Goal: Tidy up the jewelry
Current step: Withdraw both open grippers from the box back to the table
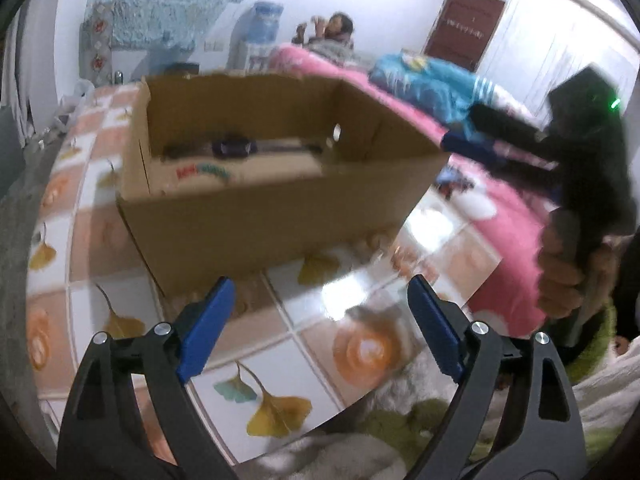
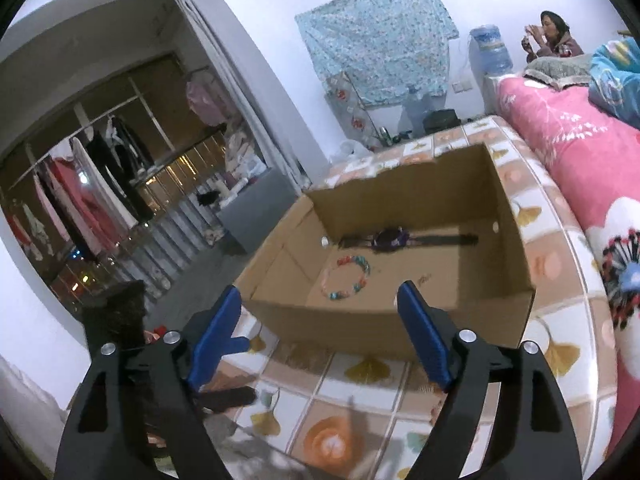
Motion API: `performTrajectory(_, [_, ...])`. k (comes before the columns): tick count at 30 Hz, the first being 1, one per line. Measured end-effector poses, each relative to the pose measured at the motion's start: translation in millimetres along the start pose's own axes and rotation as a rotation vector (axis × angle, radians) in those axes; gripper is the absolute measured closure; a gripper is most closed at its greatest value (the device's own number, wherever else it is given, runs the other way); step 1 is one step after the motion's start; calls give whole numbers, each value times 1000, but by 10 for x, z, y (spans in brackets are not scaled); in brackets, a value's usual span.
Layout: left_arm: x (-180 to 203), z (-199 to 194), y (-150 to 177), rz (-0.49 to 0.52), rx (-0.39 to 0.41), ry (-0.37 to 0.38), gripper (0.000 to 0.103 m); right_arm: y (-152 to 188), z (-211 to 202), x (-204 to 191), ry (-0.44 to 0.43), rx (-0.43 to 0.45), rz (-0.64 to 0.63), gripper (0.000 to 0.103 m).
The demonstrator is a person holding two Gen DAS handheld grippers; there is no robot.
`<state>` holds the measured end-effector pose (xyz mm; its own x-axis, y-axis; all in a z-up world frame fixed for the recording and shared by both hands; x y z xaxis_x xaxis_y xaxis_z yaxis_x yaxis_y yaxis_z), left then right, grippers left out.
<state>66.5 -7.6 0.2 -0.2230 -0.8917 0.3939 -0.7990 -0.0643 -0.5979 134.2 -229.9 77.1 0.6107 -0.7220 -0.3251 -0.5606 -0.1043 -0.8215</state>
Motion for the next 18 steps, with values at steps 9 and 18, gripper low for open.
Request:
performTrajectory(9, [-317,397,136,-28,-36,-154,18,470,153,-93,2,-113,40,19])
performTrajectory(18, [-401,567,192,7,-57,-242,18,727,256,-60,9,-161,85,19])
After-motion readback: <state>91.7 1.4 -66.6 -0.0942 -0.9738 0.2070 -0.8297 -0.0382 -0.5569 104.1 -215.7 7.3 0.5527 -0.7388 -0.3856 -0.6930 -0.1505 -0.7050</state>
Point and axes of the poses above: each gripper's, at about its wrist camera, not at the fingertips, and z roughly the way its jaws point, x to its right, y to its underside, the point moved 4 cm from there along z, roughly the way its jaws point, and after that the axes turned 12 degrees about -z, right-handed, at the moved point
